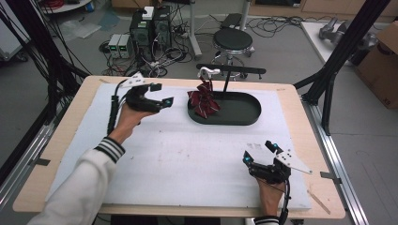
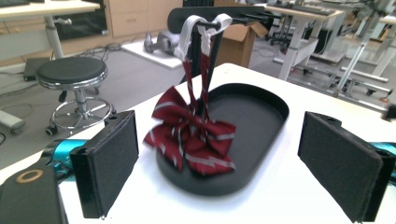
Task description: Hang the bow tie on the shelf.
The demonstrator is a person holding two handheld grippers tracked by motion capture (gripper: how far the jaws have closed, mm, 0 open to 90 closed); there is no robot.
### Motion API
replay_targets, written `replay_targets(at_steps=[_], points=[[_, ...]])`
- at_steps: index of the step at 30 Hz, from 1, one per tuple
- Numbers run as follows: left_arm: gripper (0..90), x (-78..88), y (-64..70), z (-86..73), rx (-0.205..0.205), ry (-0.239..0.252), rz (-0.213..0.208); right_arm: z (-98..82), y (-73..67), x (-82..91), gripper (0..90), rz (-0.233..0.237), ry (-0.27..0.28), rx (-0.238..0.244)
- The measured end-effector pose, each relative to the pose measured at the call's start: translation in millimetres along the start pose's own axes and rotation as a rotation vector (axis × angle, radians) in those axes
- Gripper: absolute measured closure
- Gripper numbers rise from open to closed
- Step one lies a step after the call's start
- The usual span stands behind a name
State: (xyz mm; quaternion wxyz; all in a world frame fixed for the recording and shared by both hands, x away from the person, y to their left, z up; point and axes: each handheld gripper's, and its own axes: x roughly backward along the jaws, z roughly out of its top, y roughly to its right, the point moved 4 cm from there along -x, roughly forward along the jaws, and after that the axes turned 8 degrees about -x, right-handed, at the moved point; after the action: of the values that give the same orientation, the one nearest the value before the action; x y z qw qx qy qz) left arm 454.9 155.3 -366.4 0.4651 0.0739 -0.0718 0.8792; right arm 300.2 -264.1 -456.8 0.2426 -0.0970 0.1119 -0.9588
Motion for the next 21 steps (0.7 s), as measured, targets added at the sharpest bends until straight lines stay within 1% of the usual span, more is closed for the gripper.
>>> replay_targets(at_steps=[1,2,4,5,6,7,10,11,12,14,16,17,18,19,21], points=[[12.6,10.7,0.6,-4.6,-0.001,0.006,0.014,0.1,0.1,-0.1,2.1,0.001,0.000,0.003],[12.0,20.9,1.7,-9.1,-0.004,0.006,0.020,-0.3,-0.8,0.4,2.1,0.001,-0.007,-0.006],[10.5,40.3,5.5,-18.7,-0.023,0.011,0.043,-0.3,-0.9,0.3,2.1,0.000,-0.006,-0.005],[9.6,49.4,8.3,-23.5,-0.024,0.020,0.055,-0.3,-0.9,0.3,2.1,0.000,-0.005,-0.005],[7.8,58.4,11.0,-28.9,-0.034,0.029,0.064,-0.3,-1.0,0.2,2.1,0.000,-0.003,-0.003],[7.5,67.0,14.1,-34.2,-0.040,0.034,0.067,-0.2,-1.1,0.2,2.1,0.001,-0.004,-0.001],[7.4,91.5,23.4,-49.7,-0.053,0.075,0.096,-0.2,-0.9,0.2,2.1,-0.002,-0.003,0.003],[7.3,98.9,26.4,-54.3,-0.051,0.094,0.106,-0.4,-1.1,0.5,2.1,-0.006,-0.004,-0.002],[7.4,105.8,29.4,-58.5,-0.049,0.109,0.115,-0.2,-1.1,0.3,2.1,-0.005,0.000,0.005],[7.4,117.1,34.7,-66.0,-0.049,0.133,0.136,-0.4,-1.6,0.1,2.1,-0.009,0.001,0.019],[7.3,126.0,39.5,-72.5,-0.048,0.157,0.157,-0.8,-2.8,0.2,2.1,-0.012,-0.003,0.014],[7.3,129.6,41.9,-75.9,-0.046,0.169,0.167,-0.7,-2.7,0.0,2.1,-0.012,-0.001,0.023],[7.4,134.9,45.2,-83.9,-0.038,0.186,0.173,-0.7,-2.8,0.0,2.1,-0.011,-0.001,0.021],[7.4,134.9,45.2,-83.9,-0.038,0.186,0.173,-0.6,-2.9,0.0,2.1,-0.010,-0.001,0.019],[7.4,138.8,47.4,-92.5,-0.013,0.205,0.179,-0.7,-2.8,0.0,2.1,-0.010,-0.001,0.021]])
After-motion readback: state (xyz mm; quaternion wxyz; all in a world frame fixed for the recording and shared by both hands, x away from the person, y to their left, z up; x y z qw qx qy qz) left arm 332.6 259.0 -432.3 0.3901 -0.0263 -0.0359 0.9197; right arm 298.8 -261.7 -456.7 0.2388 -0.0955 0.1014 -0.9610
